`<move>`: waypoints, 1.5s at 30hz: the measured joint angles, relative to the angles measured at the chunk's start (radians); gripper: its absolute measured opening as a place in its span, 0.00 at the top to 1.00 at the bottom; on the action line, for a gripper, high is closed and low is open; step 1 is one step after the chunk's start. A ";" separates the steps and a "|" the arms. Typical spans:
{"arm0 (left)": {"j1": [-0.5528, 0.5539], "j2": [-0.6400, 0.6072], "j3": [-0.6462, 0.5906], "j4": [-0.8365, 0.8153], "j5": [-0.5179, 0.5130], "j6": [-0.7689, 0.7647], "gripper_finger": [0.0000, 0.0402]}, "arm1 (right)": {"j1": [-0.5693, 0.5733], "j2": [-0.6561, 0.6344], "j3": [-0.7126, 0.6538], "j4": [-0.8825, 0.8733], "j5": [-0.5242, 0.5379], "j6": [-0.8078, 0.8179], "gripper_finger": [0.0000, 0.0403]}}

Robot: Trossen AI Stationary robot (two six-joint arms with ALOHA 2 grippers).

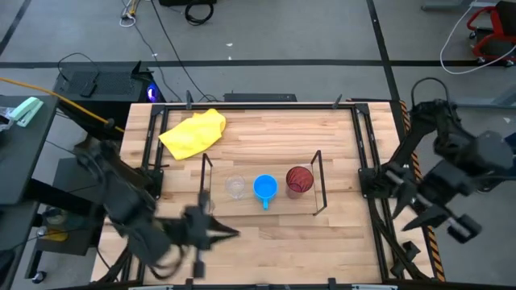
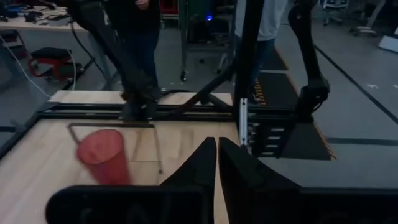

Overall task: Stack small to large cups/mugs on shelf
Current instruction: Return to Home Position

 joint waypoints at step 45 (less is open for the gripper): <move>0.425 -1.410 -1.293 0.582 0.379 0.028 0.94 | -0.081 -0.971 -0.790 0.486 -0.223 -0.310 0.71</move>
